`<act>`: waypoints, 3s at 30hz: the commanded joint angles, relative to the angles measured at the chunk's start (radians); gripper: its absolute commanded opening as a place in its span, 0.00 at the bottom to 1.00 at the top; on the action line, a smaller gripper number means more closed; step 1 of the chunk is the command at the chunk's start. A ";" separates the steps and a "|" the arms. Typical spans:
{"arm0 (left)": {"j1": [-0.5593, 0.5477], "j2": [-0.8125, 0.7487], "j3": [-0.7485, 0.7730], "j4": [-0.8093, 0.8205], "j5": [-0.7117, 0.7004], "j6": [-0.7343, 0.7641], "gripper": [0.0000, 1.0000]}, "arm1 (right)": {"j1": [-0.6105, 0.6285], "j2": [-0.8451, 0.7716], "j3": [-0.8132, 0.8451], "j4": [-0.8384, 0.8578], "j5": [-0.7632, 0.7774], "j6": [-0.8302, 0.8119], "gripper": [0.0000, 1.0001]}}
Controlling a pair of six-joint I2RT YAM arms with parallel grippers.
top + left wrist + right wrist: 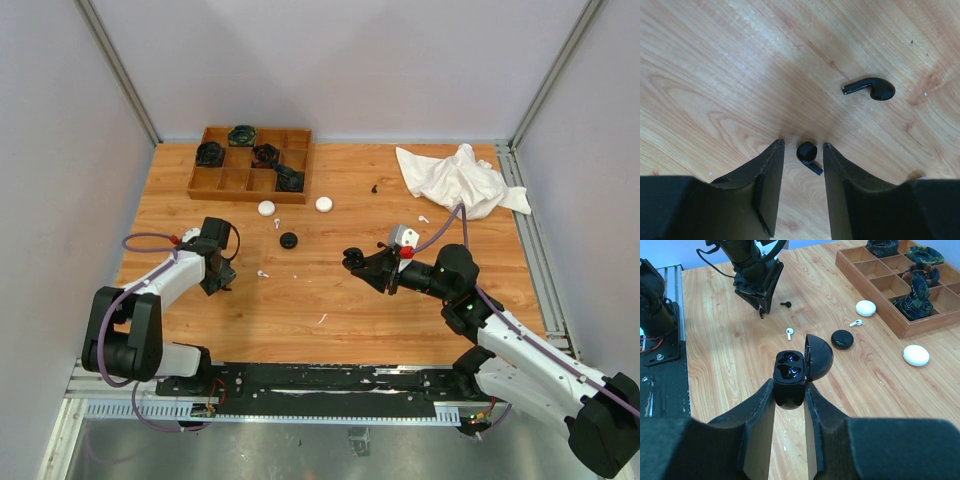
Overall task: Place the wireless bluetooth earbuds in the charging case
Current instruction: Pick up the earbud from the center of the board, then place the earbud in the charging case.
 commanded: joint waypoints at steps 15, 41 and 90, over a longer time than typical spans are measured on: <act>0.008 0.022 -0.012 -0.014 0.121 0.019 0.25 | 0.012 -0.019 -0.001 0.020 -0.016 -0.002 0.01; -0.245 -0.153 0.063 0.116 -0.006 0.146 0.08 | 0.014 0.058 -0.022 0.114 -0.001 -0.002 0.01; -0.864 -0.249 0.172 0.861 -0.144 0.729 0.11 | 0.023 0.363 -0.080 0.734 0.121 0.217 0.01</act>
